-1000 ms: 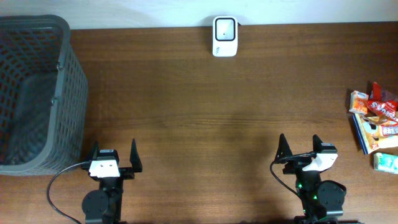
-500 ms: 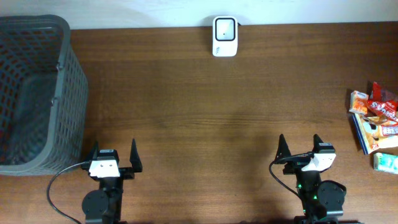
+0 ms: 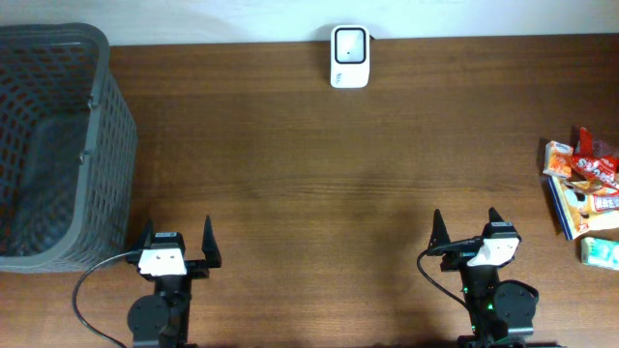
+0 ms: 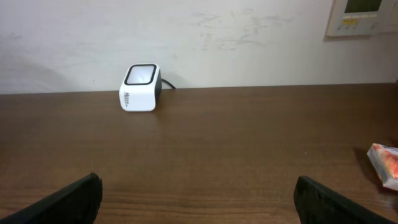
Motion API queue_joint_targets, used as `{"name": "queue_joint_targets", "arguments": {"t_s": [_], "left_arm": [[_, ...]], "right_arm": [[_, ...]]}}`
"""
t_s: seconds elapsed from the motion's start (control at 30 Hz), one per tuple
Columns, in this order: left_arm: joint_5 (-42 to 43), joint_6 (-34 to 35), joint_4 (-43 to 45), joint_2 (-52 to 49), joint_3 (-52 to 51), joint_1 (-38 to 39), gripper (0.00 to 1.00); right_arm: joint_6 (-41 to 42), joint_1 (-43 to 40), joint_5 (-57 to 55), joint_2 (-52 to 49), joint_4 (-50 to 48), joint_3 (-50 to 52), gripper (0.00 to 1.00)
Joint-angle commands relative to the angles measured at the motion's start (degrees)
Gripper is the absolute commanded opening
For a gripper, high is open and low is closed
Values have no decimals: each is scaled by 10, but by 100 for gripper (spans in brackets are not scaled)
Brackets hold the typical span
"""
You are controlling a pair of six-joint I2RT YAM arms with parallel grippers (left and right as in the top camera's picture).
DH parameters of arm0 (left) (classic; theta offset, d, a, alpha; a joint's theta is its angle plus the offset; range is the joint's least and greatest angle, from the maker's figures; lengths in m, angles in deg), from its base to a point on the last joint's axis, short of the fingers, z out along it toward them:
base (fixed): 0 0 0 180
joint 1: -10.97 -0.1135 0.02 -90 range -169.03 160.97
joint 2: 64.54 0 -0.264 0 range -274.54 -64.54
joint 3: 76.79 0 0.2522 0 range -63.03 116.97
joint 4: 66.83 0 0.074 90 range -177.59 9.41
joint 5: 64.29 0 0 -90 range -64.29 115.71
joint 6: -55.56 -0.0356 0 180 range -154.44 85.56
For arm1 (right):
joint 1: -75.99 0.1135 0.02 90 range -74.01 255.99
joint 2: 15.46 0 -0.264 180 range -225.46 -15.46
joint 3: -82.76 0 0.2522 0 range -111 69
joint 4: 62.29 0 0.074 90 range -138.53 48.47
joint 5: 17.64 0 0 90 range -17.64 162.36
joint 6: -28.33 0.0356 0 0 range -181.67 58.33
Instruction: Scan the item barcode
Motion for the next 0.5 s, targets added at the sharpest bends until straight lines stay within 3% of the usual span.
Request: {"name": "queue_joint_targets", "arguments": {"t_s": [0.0, 0.47], "left_arm": [[-3, -11, -3, 4, -2, -3, 99], [-3, -11, -3, 4, -2, -3, 99]], "right_arm": [[-15, 3, -7, 4, 4, 3, 98], [-29, 3, -7, 5, 3, 3, 98]]}}
